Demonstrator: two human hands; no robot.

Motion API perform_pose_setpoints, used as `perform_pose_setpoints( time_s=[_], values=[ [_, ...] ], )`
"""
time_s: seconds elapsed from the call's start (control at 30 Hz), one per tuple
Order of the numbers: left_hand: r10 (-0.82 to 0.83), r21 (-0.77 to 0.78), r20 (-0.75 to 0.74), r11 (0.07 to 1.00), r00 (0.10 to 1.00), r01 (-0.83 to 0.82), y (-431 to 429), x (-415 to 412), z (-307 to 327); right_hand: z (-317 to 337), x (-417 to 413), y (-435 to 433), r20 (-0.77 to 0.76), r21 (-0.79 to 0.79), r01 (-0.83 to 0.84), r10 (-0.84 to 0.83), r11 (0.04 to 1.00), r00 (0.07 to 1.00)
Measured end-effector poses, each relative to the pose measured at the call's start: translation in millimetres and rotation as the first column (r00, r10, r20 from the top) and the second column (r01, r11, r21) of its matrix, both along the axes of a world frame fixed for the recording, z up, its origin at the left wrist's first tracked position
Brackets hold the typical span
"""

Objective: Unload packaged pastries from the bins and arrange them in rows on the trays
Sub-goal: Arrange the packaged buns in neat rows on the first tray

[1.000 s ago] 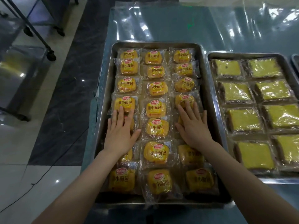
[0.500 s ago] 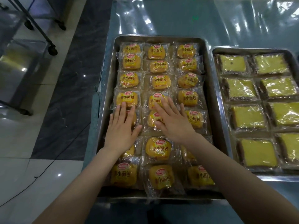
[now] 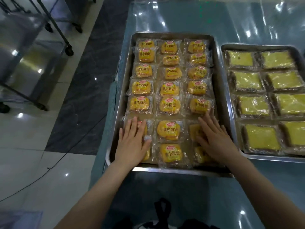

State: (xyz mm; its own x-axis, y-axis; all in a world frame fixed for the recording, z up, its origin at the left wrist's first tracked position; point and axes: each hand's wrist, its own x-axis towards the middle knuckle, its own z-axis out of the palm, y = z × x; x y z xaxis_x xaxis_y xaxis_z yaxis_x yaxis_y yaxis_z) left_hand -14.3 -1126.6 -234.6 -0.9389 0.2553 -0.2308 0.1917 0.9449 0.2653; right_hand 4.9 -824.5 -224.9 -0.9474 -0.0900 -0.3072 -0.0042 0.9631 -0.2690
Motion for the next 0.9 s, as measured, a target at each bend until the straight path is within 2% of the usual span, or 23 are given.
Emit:
perform_pose_setpoints(
  time_s=[0.17,0.3,0.57,0.67,0.77,0.83,0.9],
  values=[
    [-0.020,-0.040,-0.011,0.999,1.000,0.020,0,0,-5,-2,17,-2,0.018,0.010,0.048,-0.048,0.999,0.999],
    [-0.025,-0.055,-0.029,0.998,0.999,0.023,0,-2,-8,-10,19,-10,0.061,0.059,-0.026,0.023,0.998,0.998],
    [-0.012,-0.028,-0.047,1.000,0.999,0.010,-1,-2,-9,-11,5,-21,-0.038,0.046,0.065,-0.064,0.997,0.997],
    [0.001,0.003,-0.056,1.000,0.998,-0.001,-3,-1,-9,4,10,-36,-0.109,-0.099,-0.111,0.100,0.989,0.989],
    [0.003,0.000,-0.062,1.000,0.998,-0.003,-3,-2,-10,9,16,-65,-0.074,-0.157,-0.325,0.317,0.933,0.945],
    [0.000,0.002,-0.068,1.000,0.998,0.000,-3,-2,-10,7,20,-78,-0.015,-0.171,-0.371,0.374,0.913,0.927],
    [-0.003,0.009,-0.071,1.000,0.997,0.004,-3,0,-10,6,25,-78,0.013,-0.189,-0.350,0.359,0.918,0.933]
  ],
)
